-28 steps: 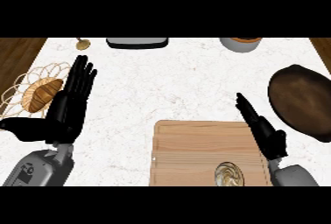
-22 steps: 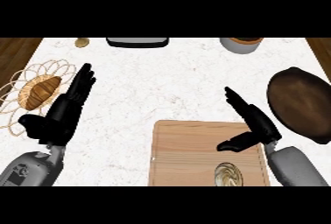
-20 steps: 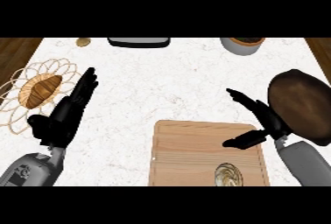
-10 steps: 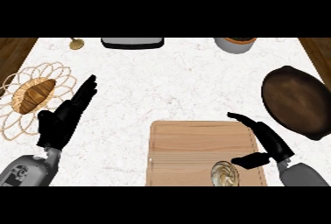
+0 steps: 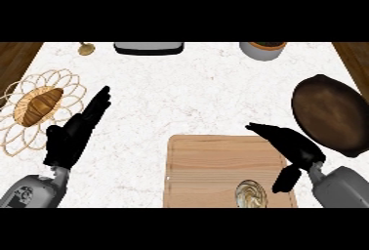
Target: Pick the cupcake from the cutting board and place it in the pan
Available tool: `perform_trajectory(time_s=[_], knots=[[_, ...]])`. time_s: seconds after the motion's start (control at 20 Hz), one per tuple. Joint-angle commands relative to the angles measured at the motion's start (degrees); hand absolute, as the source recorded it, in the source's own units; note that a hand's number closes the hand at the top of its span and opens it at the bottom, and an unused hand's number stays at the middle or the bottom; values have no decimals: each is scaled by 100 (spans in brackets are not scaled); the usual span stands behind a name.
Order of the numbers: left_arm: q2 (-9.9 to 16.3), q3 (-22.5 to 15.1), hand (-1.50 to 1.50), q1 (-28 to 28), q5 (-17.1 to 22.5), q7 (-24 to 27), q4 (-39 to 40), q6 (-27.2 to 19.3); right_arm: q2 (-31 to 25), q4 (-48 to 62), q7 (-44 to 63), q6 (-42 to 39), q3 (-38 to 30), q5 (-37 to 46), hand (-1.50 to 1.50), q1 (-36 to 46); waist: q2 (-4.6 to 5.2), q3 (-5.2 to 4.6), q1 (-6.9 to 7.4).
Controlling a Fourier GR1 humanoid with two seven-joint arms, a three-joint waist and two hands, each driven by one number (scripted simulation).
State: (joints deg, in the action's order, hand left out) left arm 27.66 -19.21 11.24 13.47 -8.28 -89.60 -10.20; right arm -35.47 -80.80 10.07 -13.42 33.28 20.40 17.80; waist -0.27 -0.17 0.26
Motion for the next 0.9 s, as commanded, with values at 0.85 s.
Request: perform_trajectory(time_s=[0.85], knots=[[-223, 448, 0, -47, -221, -156, 41, 464, 1318, -1266, 4362, -3326, 771, -321, -150, 494, 24, 15, -37]])
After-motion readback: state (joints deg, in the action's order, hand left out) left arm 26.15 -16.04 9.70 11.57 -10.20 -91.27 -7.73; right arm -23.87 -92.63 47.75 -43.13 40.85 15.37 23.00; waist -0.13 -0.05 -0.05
